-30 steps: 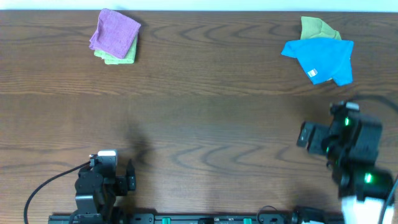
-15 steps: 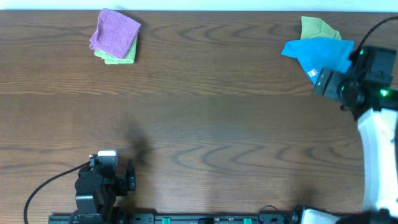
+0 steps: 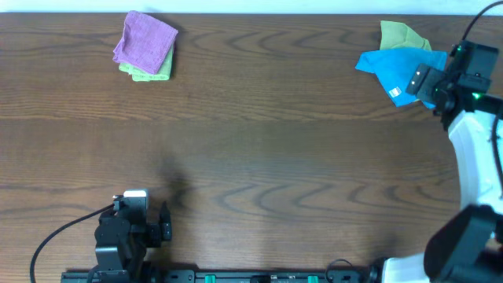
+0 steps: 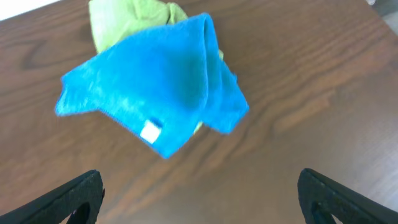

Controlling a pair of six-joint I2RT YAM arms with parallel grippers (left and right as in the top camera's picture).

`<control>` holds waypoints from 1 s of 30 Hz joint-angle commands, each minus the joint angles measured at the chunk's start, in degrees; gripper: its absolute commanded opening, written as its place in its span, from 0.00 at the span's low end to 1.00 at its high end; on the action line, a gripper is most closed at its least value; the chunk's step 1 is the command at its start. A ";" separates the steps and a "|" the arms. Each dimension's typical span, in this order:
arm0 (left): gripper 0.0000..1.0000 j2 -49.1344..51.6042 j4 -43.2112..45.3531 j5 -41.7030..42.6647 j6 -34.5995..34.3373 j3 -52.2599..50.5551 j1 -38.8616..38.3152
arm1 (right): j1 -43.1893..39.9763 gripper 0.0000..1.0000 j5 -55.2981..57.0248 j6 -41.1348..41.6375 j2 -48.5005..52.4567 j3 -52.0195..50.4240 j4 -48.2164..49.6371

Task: Fold the cloth
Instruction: 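Reach the right gripper to the blue cloth at top right and grasp it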

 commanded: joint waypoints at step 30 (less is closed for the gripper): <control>0.95 -0.37 -3.02 -0.68 2.56 -0.79 -0.22 | -3.63 0.82 -5.84 6.21 24.85 1.01 27.52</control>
